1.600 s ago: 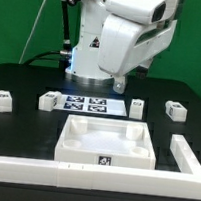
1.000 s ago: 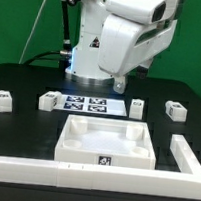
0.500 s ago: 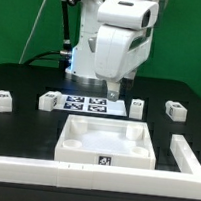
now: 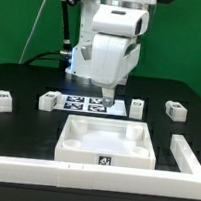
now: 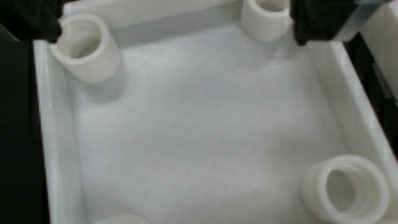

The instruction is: Assemble one leg

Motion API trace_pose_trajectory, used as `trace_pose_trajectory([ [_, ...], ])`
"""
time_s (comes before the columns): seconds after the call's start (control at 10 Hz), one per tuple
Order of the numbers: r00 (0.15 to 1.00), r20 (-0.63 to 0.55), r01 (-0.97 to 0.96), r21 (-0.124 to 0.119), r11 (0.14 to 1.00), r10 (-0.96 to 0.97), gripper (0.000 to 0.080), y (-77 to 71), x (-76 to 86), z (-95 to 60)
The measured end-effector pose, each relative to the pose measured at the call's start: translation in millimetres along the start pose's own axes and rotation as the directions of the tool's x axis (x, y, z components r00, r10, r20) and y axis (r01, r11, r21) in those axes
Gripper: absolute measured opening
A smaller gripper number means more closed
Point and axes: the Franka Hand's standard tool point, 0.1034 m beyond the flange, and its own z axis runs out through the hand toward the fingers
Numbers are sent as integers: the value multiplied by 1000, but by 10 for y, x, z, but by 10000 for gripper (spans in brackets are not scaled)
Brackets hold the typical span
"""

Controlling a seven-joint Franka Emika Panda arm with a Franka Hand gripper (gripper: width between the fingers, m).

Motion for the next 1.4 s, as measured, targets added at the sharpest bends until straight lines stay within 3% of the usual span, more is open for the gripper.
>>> trace_pose_trajectory([
  [0.1, 997, -27, 71, -53, 996, -73, 650, -7, 17, 49],
  [0.3, 975, -47, 209, -126, 970, -217, 650, -135, -8, 195],
  [0.4, 966, -42, 249, -142, 958, -257, 650, -163, 51, 235],
  [0.8, 969, -44, 235, -136, 962, -243, 650, -184, 35, 266],
  [1.0, 973, -59, 213, -126, 969, -221, 650, -426, 29, 441],
  [1.2, 979, -65, 185, -92, 978, -191, 650, -690, 19, 580],
  [1.4, 980, -71, 180, -76, 981, -185, 650, -818, -26, 730],
])
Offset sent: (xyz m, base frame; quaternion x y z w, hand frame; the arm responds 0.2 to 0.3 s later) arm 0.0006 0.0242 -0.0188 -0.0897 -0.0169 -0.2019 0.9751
